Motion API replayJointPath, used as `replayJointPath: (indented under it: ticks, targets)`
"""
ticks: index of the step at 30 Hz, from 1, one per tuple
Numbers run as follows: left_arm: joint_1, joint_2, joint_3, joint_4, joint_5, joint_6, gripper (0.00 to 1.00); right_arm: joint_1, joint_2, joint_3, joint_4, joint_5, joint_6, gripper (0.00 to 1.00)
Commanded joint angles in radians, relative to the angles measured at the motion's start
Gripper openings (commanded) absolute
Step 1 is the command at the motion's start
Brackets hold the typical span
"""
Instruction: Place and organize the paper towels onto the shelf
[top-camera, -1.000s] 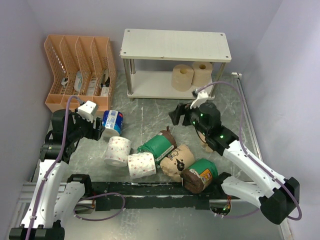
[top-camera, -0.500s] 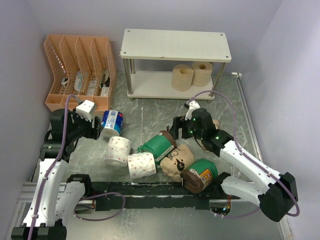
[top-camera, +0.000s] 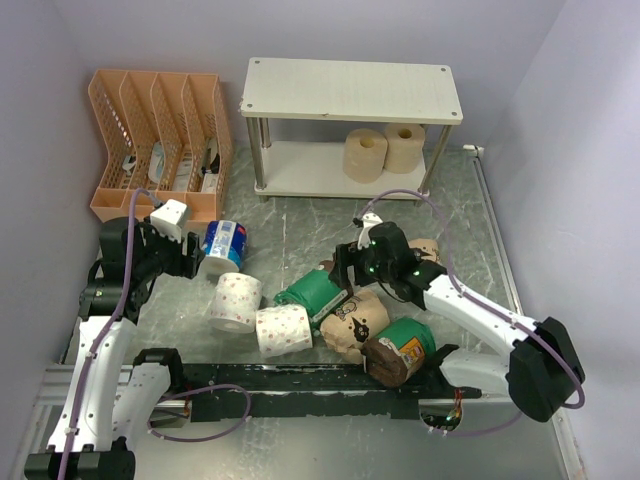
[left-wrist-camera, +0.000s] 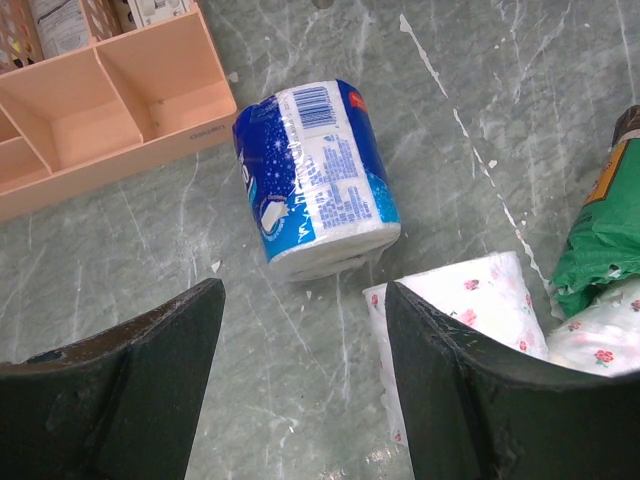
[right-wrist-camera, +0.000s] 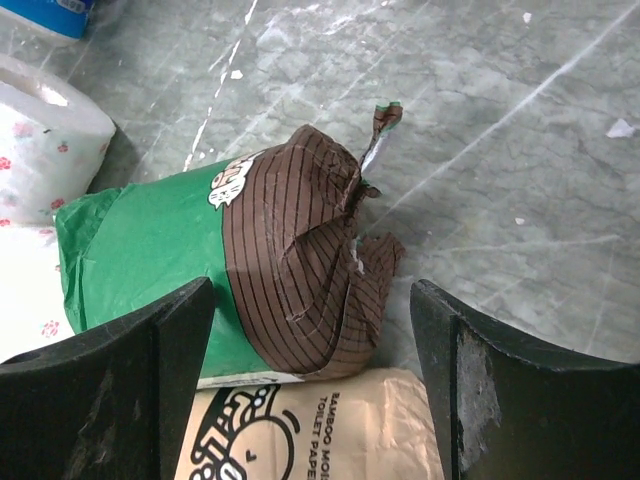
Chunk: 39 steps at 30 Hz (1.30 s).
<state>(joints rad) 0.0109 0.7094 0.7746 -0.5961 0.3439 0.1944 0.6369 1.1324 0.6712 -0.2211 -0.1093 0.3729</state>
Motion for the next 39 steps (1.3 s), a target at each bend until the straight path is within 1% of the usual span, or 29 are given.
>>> replayJointPath:
  ticks: [1, 4, 8, 11, 14, 15, 16, 17, 18, 21, 23, 26, 30, 32, 34, 36, 39]
  targets:
    - [0.011, -0.002, -0.002, 0.013, 0.014, 0.004, 0.76, 0.009, 0.049, -0.017, 0.114, -0.062, 0.004, 0.78]
    - [0.011, -0.003, -0.002, 0.014, 0.013, 0.003, 0.77, 0.021, 0.092, -0.023, 0.156, -0.072, 0.017, 0.74]
    - [0.011, -0.006, -0.003, 0.015, 0.009, 0.002, 0.76, 0.03, 0.126, -0.037, 0.198, -0.09, 0.028, 0.61]
    - [0.011, -0.008, -0.004, 0.015, 0.009, 0.002, 0.77, 0.032, 0.129, -0.054, 0.231, -0.125, 0.041, 0.48]
    - [0.011, -0.01, -0.004, 0.015, 0.01, 0.002, 0.77, 0.034, 0.129, -0.06, 0.225, -0.137, 0.044, 0.32]
    - [0.011, -0.011, -0.003, 0.015, 0.011, 0.002, 0.77, 0.034, 0.13, -0.062, 0.221, -0.139, 0.042, 0.22]
    - [0.011, -0.011, -0.004, 0.015, 0.011, 0.003, 0.77, 0.033, 0.132, -0.062, 0.214, -0.14, 0.04, 0.16]
    - [0.011, -0.01, -0.004, 0.015, 0.011, 0.002, 0.77, 0.034, 0.134, -0.064, 0.208, -0.141, 0.035, 0.03]
    - [0.011, -0.011, -0.003, 0.015, 0.011, 0.002, 0.77, 0.035, 0.132, -0.064, 0.202, -0.143, 0.031, 0.0]
    - [0.011, -0.01, -0.004, 0.015, 0.011, 0.003, 0.76, 0.044, 0.103, -0.055, 0.185, -0.116, 0.015, 0.0]
    - [0.011, -0.009, -0.003, 0.013, 0.01, 0.004, 0.76, 0.047, 0.067, -0.01, 0.156, -0.082, -0.014, 0.0]
    - [0.011, -0.004, -0.002, 0.013, 0.01, 0.004, 0.76, 0.047, 0.043, 0.14, 0.046, -0.011, -0.093, 0.0]
    - [0.011, 0.003, -0.001, 0.013, 0.004, 0.002, 0.76, 0.047, 0.092, 0.384, -0.071, 0.086, -0.244, 0.0]
    - [0.013, 0.003, -0.001, 0.013, 0.002, 0.0, 0.75, 0.054, 0.122, 0.478, -0.096, 0.171, -0.329, 0.0]
    - [0.017, 0.003, -0.001, 0.013, 0.001, 0.0, 0.75, 0.056, 0.135, 0.523, -0.077, 0.236, -0.42, 0.0]
    - [0.016, 0.007, 0.0, 0.013, 0.003, 0.0, 0.75, 0.058, 0.141, 0.52, -0.012, 0.286, -0.511, 0.0]
    - [0.048, 0.014, 0.002, 0.012, 0.002, 0.0, 0.75, 0.057, 0.171, 0.498, 0.102, 0.351, -0.653, 0.0]
